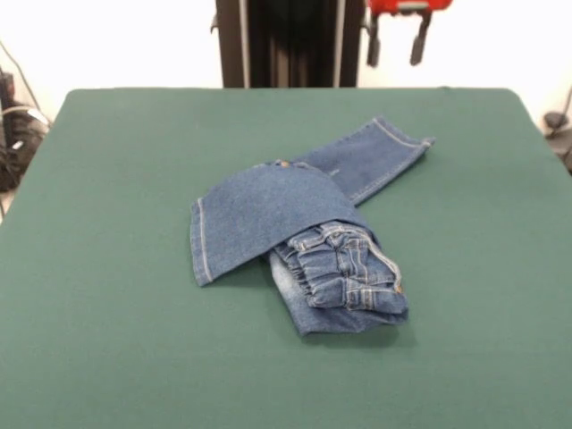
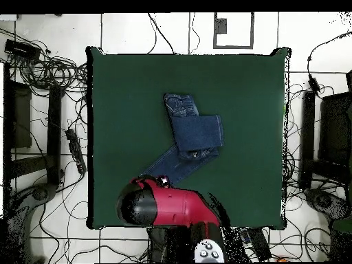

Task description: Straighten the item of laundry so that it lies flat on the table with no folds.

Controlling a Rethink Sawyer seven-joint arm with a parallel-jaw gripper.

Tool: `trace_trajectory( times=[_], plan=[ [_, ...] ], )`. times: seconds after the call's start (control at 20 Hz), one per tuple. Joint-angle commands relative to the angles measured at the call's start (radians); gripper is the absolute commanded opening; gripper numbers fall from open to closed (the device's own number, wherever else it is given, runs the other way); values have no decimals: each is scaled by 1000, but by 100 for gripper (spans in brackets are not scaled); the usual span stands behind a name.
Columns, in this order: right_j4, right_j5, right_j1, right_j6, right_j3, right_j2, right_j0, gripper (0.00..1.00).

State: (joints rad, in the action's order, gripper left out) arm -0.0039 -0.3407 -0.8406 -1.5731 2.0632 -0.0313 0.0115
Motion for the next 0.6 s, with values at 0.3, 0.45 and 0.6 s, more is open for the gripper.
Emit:
trace_trajectory(
  times=[0.3,0.45,0.6],
  plan=[
    [29,132,229,-206,-94,53,-44,100],
    [29,176,277,-201,-116,59,-39,100],
    [27,202,313,-194,-142,55,-38,100]
  ],
)
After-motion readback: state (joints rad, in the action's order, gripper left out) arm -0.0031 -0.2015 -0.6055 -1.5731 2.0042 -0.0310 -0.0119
